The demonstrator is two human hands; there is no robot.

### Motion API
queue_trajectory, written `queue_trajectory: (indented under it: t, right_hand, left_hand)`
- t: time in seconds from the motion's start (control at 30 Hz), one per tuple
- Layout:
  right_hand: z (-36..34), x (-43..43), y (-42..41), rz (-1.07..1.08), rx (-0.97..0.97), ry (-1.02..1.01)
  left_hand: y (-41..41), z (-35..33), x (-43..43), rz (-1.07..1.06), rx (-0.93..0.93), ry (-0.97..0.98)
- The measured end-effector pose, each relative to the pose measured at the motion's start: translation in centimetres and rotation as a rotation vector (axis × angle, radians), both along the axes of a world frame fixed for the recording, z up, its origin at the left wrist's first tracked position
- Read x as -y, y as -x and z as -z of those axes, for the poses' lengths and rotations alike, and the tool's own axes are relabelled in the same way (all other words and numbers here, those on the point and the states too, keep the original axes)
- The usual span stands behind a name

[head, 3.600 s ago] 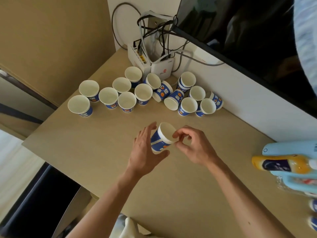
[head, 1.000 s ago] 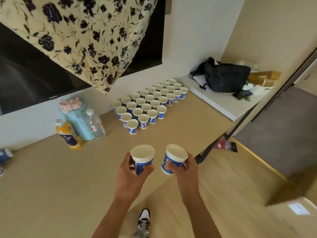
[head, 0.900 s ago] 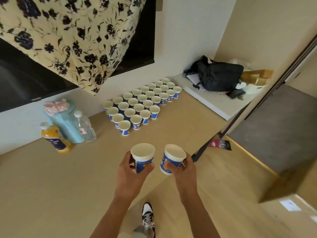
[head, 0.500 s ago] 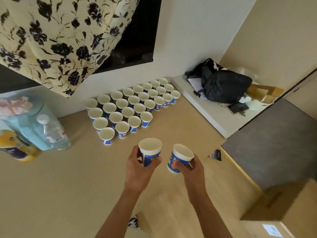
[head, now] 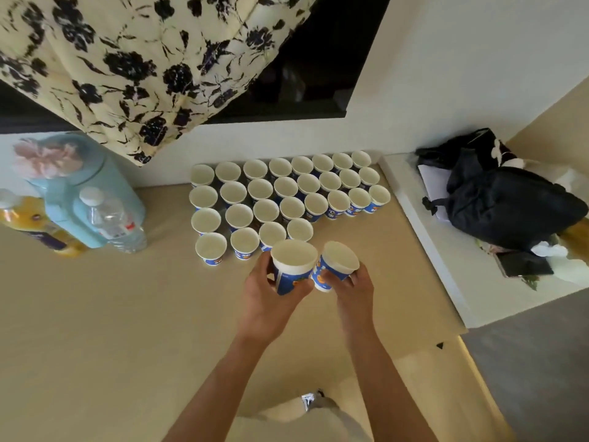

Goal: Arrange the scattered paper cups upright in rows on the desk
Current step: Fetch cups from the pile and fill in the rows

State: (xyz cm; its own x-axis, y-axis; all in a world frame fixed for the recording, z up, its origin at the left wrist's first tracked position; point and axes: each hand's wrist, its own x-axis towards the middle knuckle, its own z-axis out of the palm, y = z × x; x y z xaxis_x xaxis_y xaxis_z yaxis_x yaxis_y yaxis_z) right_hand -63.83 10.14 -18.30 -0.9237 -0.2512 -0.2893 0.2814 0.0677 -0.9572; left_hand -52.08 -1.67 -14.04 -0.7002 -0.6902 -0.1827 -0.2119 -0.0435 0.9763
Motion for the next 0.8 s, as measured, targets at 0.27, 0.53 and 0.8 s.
queue_trajectory:
  t: [0.27, 0.53, 0.8]
  right_hand:
    - [2.8, 0.2, 9.0, -0.242, 0.036, -0.061]
    - [7.6, -0.2, 15.3, -0.406, -0.038, -0.179]
    - [13.5, 2.1, 18.8, -0.523, -0.116, -0.273]
  left_hand:
    - [6.1, 0.5, -4.0, -0.236, 0.022, 0.034]
    - [8.8, 1.6, -8.3, -0.372, 0.093, 0.023]
    - [9.7, 1.7, -10.0, -0.397, 0.087, 0.08]
